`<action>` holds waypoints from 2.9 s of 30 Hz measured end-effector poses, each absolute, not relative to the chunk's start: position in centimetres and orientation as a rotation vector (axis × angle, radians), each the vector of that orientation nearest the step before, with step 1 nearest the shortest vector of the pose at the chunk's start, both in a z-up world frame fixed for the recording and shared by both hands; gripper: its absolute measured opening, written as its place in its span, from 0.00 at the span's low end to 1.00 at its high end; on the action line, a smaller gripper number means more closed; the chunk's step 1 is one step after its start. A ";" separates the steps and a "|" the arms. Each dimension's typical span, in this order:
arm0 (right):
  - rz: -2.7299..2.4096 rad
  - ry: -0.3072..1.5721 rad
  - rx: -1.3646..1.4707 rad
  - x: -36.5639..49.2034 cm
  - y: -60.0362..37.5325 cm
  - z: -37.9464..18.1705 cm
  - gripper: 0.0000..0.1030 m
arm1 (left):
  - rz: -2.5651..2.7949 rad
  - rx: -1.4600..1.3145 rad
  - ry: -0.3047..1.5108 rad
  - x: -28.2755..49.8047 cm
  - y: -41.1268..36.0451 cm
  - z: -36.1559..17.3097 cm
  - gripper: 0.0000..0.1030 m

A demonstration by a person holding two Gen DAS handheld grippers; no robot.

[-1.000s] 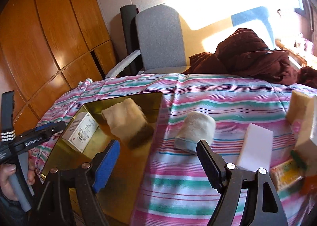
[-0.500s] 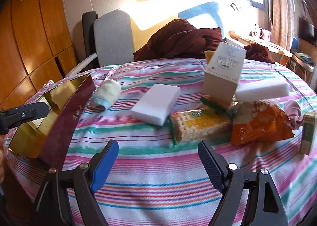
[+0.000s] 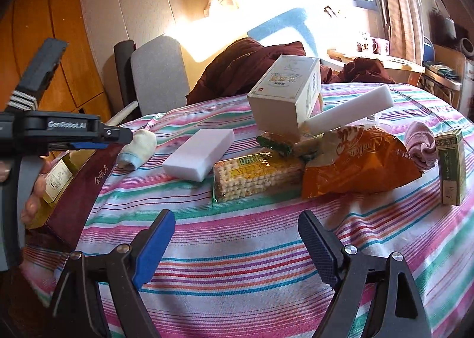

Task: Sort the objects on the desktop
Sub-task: 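Move both tools back to the pile, left tool toward the beige rolled cloth, then grasp the beige rolled cloth with the left tool while the right tool grasps the white eraser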

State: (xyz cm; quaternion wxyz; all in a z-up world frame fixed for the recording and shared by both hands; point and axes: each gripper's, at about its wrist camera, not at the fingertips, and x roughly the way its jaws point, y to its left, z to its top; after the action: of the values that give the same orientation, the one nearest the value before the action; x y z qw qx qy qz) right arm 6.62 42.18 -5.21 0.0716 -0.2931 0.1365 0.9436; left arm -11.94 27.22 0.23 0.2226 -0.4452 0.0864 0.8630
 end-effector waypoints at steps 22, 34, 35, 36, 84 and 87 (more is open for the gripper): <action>2.891 0.618 -0.865 6.0 43.9 -7.0 0.85 | 2.466 -1.433 0.253 -18.4 27.5 -3.5 0.52; 2.886 0.626 -0.878 5.9 44.0 -7.3 0.85 | 2.418 -1.211 0.191 -10.3 26.5 -0.4 0.49; 2.884 0.619 -0.881 5.8 44.0 -7.3 0.85 | 2.410 -1.194 0.206 -9.1 26.3 -0.4 0.49; 2.882 0.611 -0.883 5.8 43.9 -7.3 0.85 | 2.404 -1.177 0.232 -7.9 26.2 -0.5 0.49; 2.662 0.172 -1.371 -11.4 38.5 -6.3 0.71 | 2.450 -0.623 0.367 2.1 24.0 -4.8 0.57; 2.710 0.122 -1.357 -11.1 37.9 -5.8 0.70 | 2.451 -0.618 0.375 2.2 24.1 -4.9 0.58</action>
State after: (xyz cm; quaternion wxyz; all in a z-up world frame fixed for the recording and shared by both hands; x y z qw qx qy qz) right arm -11.11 37.85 -5.79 0.0541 -0.4468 0.0402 0.8921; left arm 2.22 24.09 -4.88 0.2887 -0.2316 0.1406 0.9183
